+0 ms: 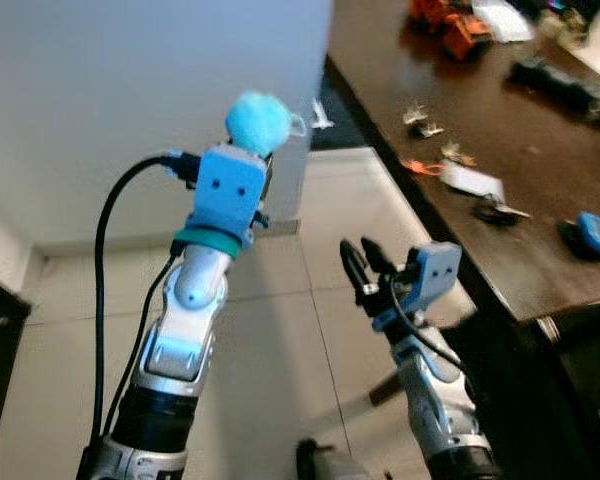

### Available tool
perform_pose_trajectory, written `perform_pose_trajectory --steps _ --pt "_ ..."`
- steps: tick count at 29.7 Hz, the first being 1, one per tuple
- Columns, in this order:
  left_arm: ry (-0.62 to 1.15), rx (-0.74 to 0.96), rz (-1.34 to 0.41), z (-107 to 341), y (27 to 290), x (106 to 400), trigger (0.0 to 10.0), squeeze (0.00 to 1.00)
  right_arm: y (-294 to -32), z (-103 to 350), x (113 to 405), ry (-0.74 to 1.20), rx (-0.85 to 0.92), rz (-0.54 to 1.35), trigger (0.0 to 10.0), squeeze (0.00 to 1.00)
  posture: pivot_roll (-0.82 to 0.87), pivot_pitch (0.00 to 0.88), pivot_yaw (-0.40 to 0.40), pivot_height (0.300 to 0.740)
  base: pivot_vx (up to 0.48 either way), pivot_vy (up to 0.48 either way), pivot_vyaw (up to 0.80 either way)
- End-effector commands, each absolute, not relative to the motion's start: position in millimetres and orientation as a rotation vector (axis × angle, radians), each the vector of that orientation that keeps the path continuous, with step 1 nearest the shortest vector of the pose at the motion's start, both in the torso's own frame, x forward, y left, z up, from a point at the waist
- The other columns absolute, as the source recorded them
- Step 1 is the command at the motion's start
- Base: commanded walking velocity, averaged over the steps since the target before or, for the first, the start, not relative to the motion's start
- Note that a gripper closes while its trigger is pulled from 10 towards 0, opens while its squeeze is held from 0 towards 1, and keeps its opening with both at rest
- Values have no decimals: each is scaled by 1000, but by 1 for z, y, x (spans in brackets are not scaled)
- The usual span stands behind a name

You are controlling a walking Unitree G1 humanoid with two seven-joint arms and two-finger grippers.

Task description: Hang keys on a hook

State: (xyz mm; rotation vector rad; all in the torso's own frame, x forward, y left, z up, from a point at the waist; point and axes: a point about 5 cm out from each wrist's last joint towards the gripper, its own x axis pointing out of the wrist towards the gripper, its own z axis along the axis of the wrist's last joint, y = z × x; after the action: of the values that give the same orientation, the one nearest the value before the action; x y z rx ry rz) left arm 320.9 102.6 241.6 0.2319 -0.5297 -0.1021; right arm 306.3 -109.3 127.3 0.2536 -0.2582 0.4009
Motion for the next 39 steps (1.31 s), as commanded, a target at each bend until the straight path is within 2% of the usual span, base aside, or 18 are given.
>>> perform_pose_trajectory --steps 1,7,8,9,13,20,25,32,34,36,39 --pt "-515 240 -94 237 105 320 10000 0 -106 121 303 -227 245 418 10000 0 -43 119 -13 740 480 0 0" --pt "-527 278 -89 236 107 318 10000 0 -106 119 302 -223 229 421 10000 0 -46 115 -12 740 480 0 0" --pt "-524 323 -87 230 111 317 10000 0 -109 117 301 -216 209 414 10000 0 -48 111 -12 740 480 0 0" --pt "-471 372 -67 210 124 312 10000 0 -122 102 298 -162 175 371 10000 0 -51 106 -12 740 480 0 0" --pt "-448 381 -57 202 128 310 10000 0 -129 94 297 -134 160 352 10000 0 -51 106 -12 740 480 0 0" --pt "-468 373 -52 208 124 310 10000 0 -130 93 297 -126 167 354 10000 0 -52 102 -15 740 480 0 0" --pt "-555 356 -89 230 110 312 10000 0 -128 95 301 -126 170 356 10000 0 -50 95 -20 740 480 0 0" --pt "-589 320 -114 238 98 315 10000 0 -137 50 289 62 114 326 10000 0 -54 80 -31 740 480 0 0" --pt "-617 301 -132 244 89 316 10000 0 -143 12 268 227 67 309 10000 0 -55 78 -33 740 480 0 0" --pt "-636 286 -148 250 83 316 10000 0 -144 -8 253 325 39 315 10000 0 -67 76 -29 740 480 0 0" --pt "-641 281 -153 251 81 316 10000 0 -143 -13 250 349 25 322 10000 0 -67 76 -29 740 480 0 0"
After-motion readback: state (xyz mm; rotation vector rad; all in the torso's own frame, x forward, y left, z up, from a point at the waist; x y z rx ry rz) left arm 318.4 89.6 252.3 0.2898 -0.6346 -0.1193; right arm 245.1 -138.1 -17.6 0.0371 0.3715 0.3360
